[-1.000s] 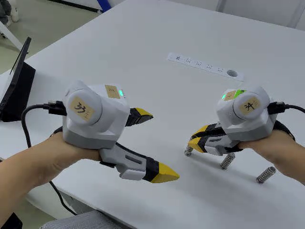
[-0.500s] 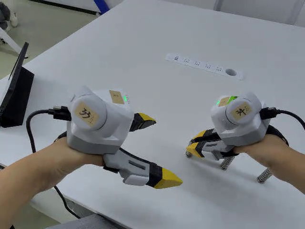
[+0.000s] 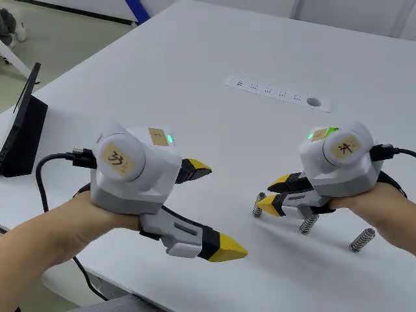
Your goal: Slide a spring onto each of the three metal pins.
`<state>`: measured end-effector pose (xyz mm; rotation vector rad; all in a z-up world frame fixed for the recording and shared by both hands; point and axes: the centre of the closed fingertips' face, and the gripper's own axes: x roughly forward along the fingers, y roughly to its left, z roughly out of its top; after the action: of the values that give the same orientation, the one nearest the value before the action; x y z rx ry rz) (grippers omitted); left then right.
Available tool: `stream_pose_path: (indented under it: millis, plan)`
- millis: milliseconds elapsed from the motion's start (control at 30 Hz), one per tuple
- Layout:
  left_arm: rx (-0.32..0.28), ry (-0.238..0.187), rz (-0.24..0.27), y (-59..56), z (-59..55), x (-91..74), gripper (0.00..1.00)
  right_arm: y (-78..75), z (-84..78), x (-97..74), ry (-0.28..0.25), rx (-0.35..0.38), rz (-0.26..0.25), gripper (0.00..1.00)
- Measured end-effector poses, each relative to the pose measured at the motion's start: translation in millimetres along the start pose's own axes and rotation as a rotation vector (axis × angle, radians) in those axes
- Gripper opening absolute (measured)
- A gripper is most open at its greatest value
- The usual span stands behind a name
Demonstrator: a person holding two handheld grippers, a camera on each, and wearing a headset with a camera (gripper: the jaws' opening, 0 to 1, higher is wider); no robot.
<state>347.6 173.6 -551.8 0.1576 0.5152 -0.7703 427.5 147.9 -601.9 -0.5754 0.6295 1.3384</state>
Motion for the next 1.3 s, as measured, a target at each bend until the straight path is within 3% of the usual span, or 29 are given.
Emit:
stream_pose_path:
  millis: [167,300,467,600,700,767,933,1033,1300]
  plan:
    - [0.006,-0.021,0.002,1.2,10.1,1.2,0.88,-5.9,3.5,-26.3,-0.054,0.017,-0.027,0.26]
    - [0.013,-0.027,0.002,1.6,15.3,2.2,0.89,-6.3,11.6,-51.2,-0.170,0.052,-0.024,0.26]
    - [0.028,-0.023,0.000,-0.5,19.0,3.4,0.89,-4.0,4.2,-80.0,-0.220,0.051,-0.026,0.30]
    - [0.042,-0.012,-0.005,-3.2,18.2,6.5,0.90,-5.3,-4.7,-104.4,-0.273,0.068,-0.061,0.33]
    - [0.049,0.011,-0.016,-3.6,13.7,7.7,0.89,-8.1,-16.3,-118.8,-0.274,0.073,-0.091,0.38]
    - [0.005,-0.025,-0.028,-3.0,19.6,7.0,0.89,-11.3,-25.4,-129.9,-0.269,0.082,-0.120,0.40]
    - [0.013,-0.027,-0.019,5.8,24.0,2.8,0.89,-12.8,-42.0,-155.8,-0.288,0.117,-0.155,0.46]
    - [0.002,-0.065,-0.060,4.5,31.0,-2.7,0.89,-12.6,-54.3,-171.2,-0.286,0.128,-0.174,0.48]
    - [0.003,-0.062,-0.050,16.9,31.7,-7.2,0.90,-12.3,-73.1,-191.7,-0.259,0.126,-0.211,0.59]
